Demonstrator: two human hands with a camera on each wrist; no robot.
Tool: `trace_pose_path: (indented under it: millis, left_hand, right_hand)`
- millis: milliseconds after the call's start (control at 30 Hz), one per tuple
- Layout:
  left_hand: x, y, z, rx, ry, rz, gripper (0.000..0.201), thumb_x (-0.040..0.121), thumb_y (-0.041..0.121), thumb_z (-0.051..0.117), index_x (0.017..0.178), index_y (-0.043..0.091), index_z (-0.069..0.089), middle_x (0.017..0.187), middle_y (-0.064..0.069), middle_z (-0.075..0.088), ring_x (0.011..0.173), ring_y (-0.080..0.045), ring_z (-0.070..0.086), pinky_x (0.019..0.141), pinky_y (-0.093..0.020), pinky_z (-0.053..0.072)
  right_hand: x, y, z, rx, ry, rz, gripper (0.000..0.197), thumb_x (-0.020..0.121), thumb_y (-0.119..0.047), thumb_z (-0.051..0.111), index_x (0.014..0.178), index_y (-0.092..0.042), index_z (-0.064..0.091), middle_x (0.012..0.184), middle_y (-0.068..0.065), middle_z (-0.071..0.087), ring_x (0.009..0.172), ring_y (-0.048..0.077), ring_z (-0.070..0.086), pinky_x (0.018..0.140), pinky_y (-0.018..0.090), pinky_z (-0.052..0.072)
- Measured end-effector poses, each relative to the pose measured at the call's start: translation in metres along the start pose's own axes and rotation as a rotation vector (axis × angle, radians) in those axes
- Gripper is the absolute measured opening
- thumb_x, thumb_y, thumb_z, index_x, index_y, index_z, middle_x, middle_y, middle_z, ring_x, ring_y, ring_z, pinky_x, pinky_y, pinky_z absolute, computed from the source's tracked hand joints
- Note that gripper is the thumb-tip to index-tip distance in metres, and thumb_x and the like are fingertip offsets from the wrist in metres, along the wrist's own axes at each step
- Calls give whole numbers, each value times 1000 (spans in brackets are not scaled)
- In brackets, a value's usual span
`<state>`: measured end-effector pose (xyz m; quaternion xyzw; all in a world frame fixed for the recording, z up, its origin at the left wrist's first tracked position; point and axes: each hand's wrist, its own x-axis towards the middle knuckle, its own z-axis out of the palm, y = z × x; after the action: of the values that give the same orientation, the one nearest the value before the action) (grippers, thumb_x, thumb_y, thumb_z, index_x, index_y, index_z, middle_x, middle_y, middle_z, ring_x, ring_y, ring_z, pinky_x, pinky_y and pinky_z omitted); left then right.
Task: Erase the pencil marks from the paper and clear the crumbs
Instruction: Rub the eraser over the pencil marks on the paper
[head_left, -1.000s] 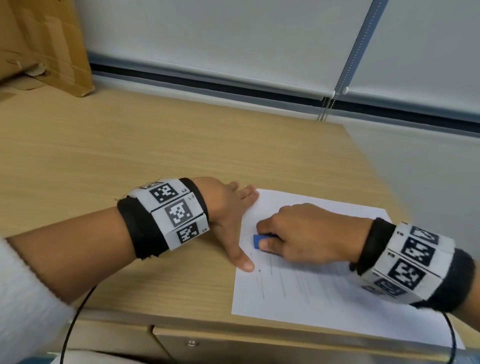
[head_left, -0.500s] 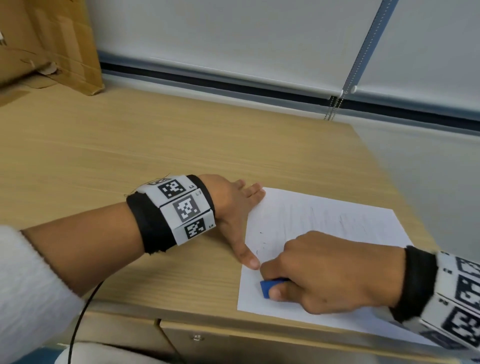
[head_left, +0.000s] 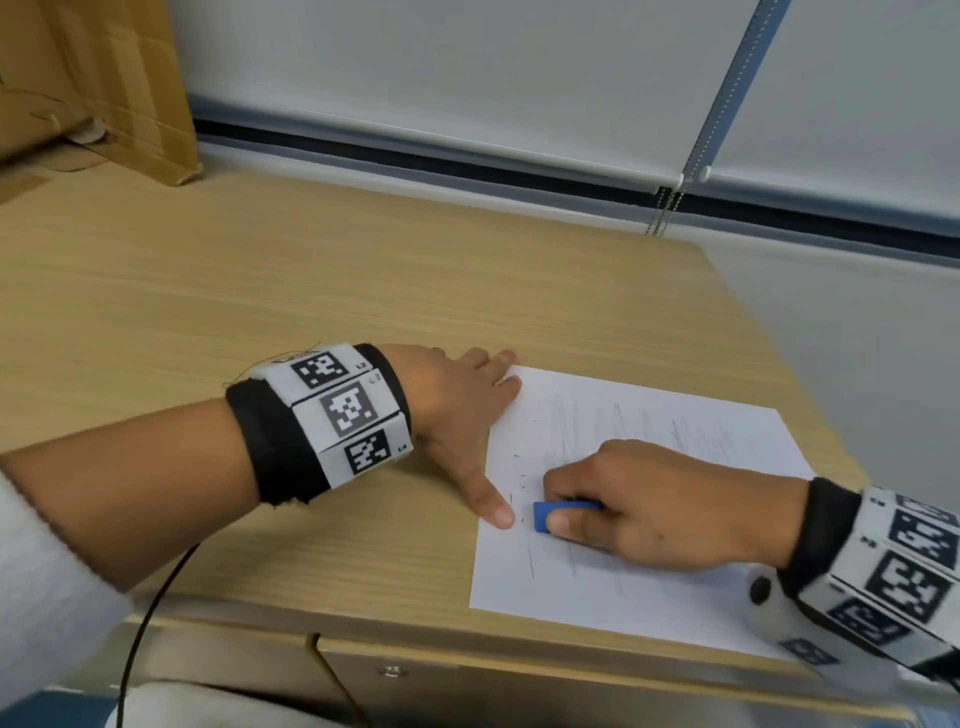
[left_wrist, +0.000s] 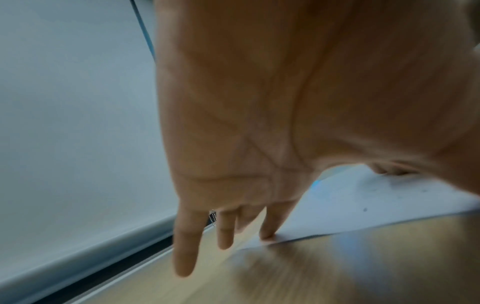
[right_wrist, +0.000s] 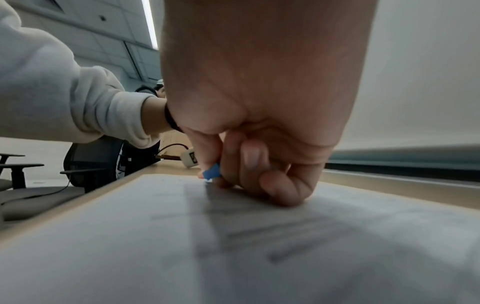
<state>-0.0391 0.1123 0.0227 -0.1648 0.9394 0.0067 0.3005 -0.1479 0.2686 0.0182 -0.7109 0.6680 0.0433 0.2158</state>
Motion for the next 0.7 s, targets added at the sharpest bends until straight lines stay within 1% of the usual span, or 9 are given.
trace_pose_path:
  millis: [67, 133, 200, 267, 400, 467, 533, 600, 700]
  left_hand:
    - [-6, 1, 3, 7, 61, 55, 129, 65, 82, 58, 155, 14, -3, 161, 2, -16, 148, -18, -5, 119, -46, 15]
    - [-12, 3, 6, 2, 49, 81, 129, 64, 82, 60, 155, 16, -4, 162, 5, -13, 148, -15, -4, 119, -44, 17]
    - [-14, 5, 8, 25, -2, 65, 139, 59, 84, 61, 153, 17, -14, 160, 5, -22, 148, -14, -8, 120, -45, 12]
    - [-14, 9, 10, 63, -39, 50, 145, 56, 86, 61, 151, 14, -22, 157, 2, -29, 148, -15, -13, 120, -48, 4]
    - [-12, 14, 9, 97, -61, 33, 147, 56, 87, 59, 148, 11, -26, 156, 0, -32, 147, -17, -18, 117, -52, -9]
    - [-11, 13, 10, 94, -72, 30, 147, 55, 88, 59, 147, 12, -28, 155, 0, -33, 146, -17, -19, 116, -54, -11]
    - [-11, 12, 11, 91, -73, 31, 148, 54, 89, 58, 147, 12, -29, 154, 1, -34, 146, -17, -21, 116, -54, -11]
    - [-11, 12, 12, 92, -68, 31, 148, 54, 89, 57, 147, 12, -29, 155, 1, -34, 146, -16, -21, 117, -54, -11]
    - [-12, 13, 12, 101, -67, 23, 147, 55, 89, 57, 147, 12, -28, 155, 1, -34, 145, -16, -21, 117, -53, -11]
  right_hand:
    - [2, 4, 0, -1, -24, 21, 33, 97, -42, 43, 71, -21, 42, 62, -2, 49, 58, 16, 44, 60, 31, 40]
    - [3, 3, -1, 19, -60, 33, 34, 97, -42, 43, 70, -21, 42, 63, -2, 49, 58, 15, 44, 62, 33, 42]
    - [6, 0, -5, 20, -71, 35, 34, 97, -42, 43, 71, -20, 46, 64, -2, 51, 58, 14, 44, 63, 34, 43]
    - [14, -3, -10, -24, -61, 34, 35, 97, -43, 41, 74, -17, 48, 65, 0, 53, 57, 14, 45, 62, 34, 42]
    - [18, -9, -11, -102, -55, 4, 30, 98, -41, 41, 79, -19, 49, 62, -4, 50, 56, 12, 45, 56, 28, 37]
    - [10, -16, -9, -130, -137, -75, 24, 98, -39, 43, 81, -23, 48, 62, -6, 48, 56, 12, 45, 57, 28, 37]
    - [8, -21, -10, -160, -187, -120, 24, 97, -38, 44, 82, -21, 51, 63, -5, 50, 58, 14, 46, 59, 29, 39]
    - [17, -19, -14, -196, -133, -82, 28, 97, -41, 42, 83, -20, 53, 64, -4, 51, 59, 14, 48, 59, 31, 39]
    - [24, -11, -16, -190, -52, -14, 29, 98, -42, 40, 82, -20, 51, 62, -6, 47, 59, 13, 46, 58, 31, 36]
